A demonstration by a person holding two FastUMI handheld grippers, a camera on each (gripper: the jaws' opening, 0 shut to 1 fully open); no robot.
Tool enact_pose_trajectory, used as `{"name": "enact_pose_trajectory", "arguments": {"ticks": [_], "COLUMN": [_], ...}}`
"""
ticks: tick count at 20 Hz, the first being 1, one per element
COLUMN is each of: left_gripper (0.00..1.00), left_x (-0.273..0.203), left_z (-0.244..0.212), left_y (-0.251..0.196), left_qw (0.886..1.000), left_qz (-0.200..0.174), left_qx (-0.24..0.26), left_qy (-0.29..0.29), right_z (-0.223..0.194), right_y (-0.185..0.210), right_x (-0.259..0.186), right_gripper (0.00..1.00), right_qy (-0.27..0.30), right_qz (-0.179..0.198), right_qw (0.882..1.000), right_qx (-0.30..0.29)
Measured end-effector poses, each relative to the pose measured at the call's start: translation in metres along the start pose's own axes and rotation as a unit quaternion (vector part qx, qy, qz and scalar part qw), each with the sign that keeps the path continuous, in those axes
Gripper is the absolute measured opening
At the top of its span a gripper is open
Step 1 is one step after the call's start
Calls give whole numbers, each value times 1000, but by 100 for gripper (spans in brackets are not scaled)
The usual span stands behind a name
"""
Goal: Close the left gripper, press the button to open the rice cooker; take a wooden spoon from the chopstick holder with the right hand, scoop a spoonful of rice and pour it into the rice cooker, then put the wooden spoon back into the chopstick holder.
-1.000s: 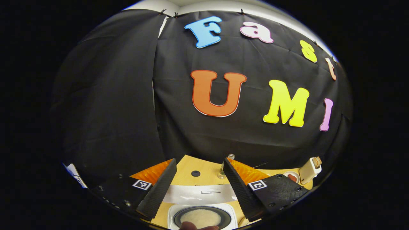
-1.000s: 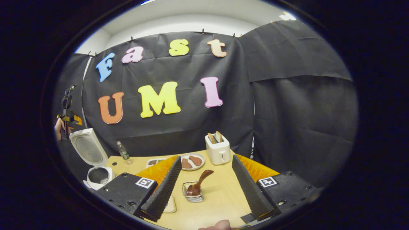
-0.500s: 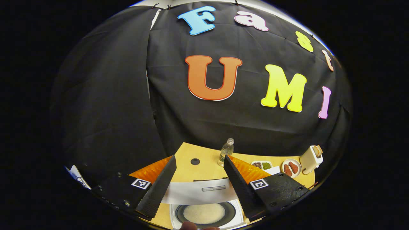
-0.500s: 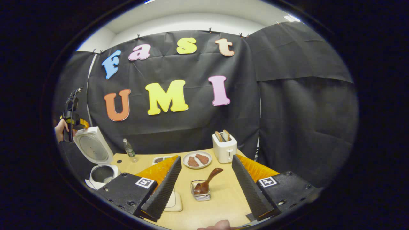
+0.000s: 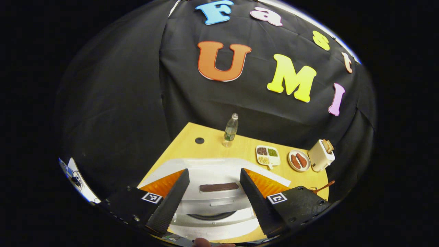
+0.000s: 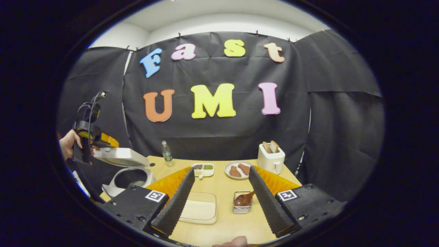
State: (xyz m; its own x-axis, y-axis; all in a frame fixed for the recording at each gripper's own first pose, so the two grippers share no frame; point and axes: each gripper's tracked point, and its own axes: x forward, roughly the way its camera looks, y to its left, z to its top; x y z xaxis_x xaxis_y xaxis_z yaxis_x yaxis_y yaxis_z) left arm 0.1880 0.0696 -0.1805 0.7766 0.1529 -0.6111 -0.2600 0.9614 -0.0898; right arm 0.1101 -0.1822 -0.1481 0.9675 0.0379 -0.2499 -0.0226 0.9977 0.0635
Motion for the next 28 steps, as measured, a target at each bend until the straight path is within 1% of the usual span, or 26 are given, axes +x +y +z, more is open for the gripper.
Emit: {"name": "enact_pose_trajectory", "arguments": {"ticks": [4,11,17,22,24,28], "left_gripper": [97,97,97,97,98,99], "left_x": [-2,-2,5,11,11,11], "left_z": [-45,-95,-127,-135,-139,-139], "left_y": [-2,0,-5,-4,-3,-4], "left_qw": [999,996,991,990,991,993], "left_qz": [2,7,13,36,45,47], "left_qx": [-5,-13,-2,15,41,41], "left_qy": [35,88,133,133,120,104], "right_z": [-5,-18,-31,-33,-37,-49], "right_y": [9,-9,-22,-22,-20,-17], "right_x": [-7,-8,2,18,25,38], "right_gripper": [99,99,99,99,99,99], "right_qy": [5,17,33,37,41,55], "right_qz": [17,9,8,18,25,46], "right_qw": [1000,1000,999,999,998,996], "right_qx": [-7,8,30,32,37,49]}}
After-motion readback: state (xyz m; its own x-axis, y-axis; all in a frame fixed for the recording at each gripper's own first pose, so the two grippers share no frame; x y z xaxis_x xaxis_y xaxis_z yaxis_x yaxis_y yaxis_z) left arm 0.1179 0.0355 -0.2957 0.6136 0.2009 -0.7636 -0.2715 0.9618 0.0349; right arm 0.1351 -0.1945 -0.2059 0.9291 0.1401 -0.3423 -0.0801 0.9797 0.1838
